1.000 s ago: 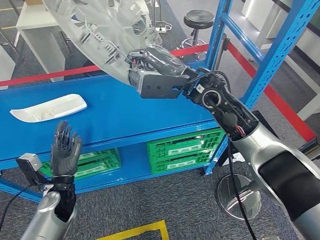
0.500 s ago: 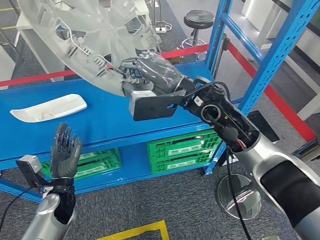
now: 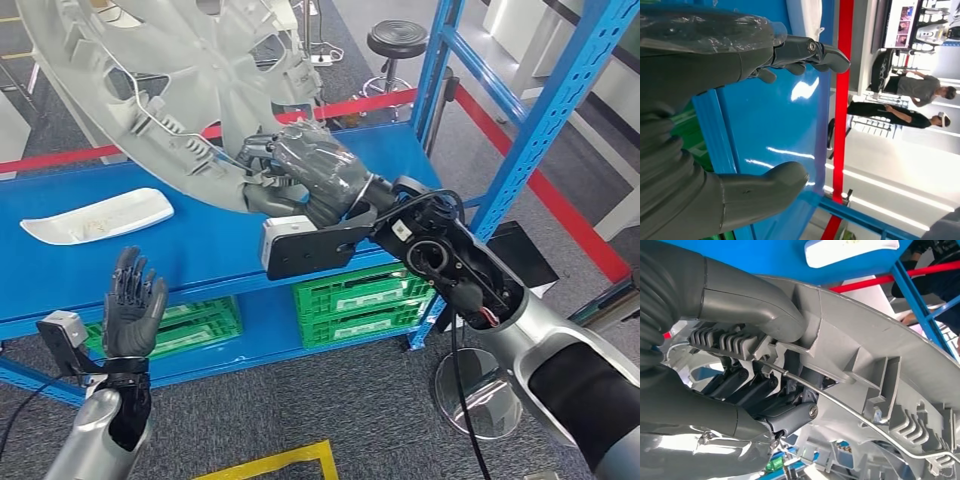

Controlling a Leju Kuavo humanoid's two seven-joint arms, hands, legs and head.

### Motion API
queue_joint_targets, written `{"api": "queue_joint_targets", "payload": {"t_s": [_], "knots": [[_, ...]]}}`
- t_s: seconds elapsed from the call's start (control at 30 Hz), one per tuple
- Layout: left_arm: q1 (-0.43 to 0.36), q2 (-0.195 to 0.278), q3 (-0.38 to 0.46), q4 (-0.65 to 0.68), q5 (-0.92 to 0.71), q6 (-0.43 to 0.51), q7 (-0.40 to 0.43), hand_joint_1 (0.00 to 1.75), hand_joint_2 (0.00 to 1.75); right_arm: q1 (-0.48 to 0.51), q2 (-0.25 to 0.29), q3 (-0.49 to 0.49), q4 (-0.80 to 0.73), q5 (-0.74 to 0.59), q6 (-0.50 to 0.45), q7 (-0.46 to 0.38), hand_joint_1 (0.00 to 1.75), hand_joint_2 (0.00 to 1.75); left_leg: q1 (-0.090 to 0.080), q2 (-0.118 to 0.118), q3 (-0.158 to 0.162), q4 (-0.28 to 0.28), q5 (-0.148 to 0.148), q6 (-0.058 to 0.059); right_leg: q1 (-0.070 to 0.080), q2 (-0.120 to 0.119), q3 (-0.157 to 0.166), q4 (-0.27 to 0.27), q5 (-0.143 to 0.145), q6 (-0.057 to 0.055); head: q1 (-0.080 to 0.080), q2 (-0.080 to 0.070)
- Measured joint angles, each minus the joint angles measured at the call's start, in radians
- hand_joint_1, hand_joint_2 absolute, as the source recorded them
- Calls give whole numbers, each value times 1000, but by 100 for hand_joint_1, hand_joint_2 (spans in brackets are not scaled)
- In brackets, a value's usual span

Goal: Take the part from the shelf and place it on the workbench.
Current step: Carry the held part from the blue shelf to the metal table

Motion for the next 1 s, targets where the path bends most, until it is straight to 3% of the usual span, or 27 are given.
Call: {"api": "queue_joint_targets", "payload": {"t_s": [1.0], "knots": [[20, 0, 0, -39, -1, 0, 6, 0, 175, 38, -9, -9, -37, -29, -27, 39, 175, 175, 0, 0, 0, 0, 0, 0, 0, 0, 0, 0, 0, 0, 0, 0]]}}
